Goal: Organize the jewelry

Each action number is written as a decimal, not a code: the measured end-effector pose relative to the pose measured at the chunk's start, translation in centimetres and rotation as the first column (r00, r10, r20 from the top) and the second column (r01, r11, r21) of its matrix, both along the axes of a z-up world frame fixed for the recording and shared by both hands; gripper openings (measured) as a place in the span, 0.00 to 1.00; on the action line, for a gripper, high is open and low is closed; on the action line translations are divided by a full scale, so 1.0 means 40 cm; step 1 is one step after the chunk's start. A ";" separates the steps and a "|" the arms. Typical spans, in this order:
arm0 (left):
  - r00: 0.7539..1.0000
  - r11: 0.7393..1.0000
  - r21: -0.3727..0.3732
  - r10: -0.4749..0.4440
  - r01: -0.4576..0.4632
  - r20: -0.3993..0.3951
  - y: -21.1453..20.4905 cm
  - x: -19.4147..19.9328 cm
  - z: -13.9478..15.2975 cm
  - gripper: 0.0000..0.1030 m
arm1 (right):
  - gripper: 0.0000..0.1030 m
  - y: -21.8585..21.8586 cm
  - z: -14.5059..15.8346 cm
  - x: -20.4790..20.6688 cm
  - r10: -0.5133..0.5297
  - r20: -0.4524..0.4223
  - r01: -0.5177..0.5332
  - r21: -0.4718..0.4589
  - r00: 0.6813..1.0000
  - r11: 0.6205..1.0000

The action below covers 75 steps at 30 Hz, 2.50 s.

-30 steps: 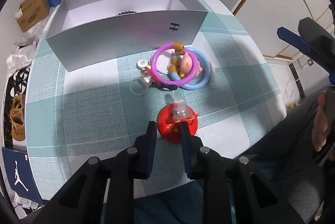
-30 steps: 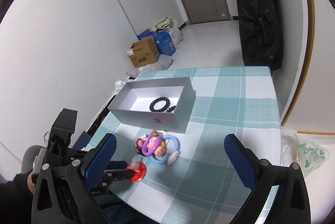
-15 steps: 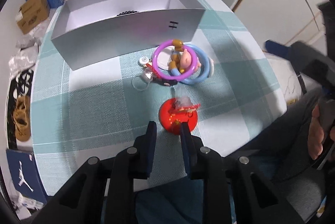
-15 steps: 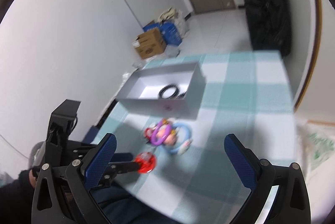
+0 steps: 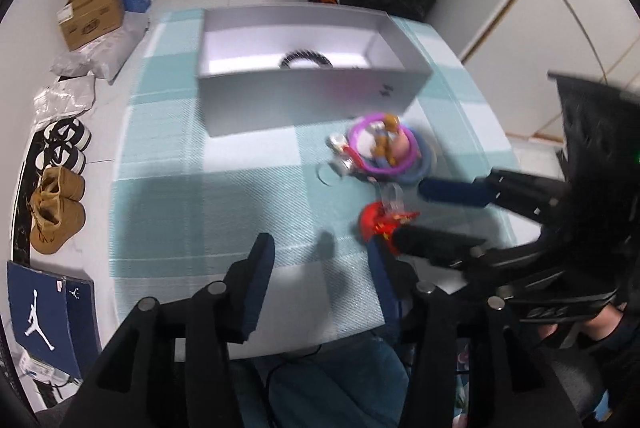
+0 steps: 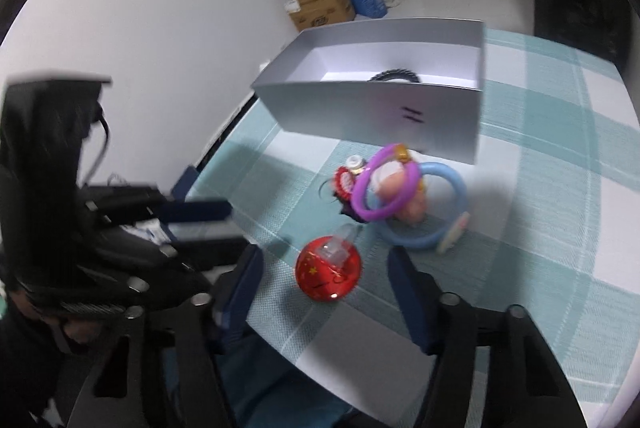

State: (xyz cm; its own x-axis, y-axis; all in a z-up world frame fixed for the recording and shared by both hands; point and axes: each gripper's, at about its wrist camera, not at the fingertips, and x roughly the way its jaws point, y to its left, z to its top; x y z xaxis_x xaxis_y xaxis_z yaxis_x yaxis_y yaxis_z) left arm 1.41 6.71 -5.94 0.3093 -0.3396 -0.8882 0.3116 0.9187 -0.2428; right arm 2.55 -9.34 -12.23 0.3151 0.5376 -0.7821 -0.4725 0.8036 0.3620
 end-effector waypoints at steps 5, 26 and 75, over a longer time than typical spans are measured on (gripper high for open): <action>1.000 1.000 -0.004 0.017 -0.017 0.010 -0.002 0.003 0.002 0.43 | 0.38 0.029 -0.009 0.002 0.008 0.035 -0.006 -0.073 0.999 0.997; 0.999 0.997 -0.067 -0.038 0.038 -0.002 -0.040 -0.009 -0.001 0.43 | 0.21 -0.043 0.062 0.000 -0.077 0.103 0.077 0.002 0.992 0.997; 0.990 0.999 0.034 -0.022 0.017 0.137 -0.159 0.021 -0.006 0.36 | 0.22 -0.236 0.132 0.035 -0.314 0.049 0.298 0.202 0.948 0.933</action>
State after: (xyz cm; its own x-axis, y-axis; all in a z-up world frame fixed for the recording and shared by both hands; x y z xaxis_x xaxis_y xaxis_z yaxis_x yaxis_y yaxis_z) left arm 2.25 0.33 -6.19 0.4231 -0.3184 -0.8483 0.3577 0.9189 -0.1665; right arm 3.95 -18.79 -6.96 0.5445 0.5408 -0.6411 -0.2481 0.8340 0.4928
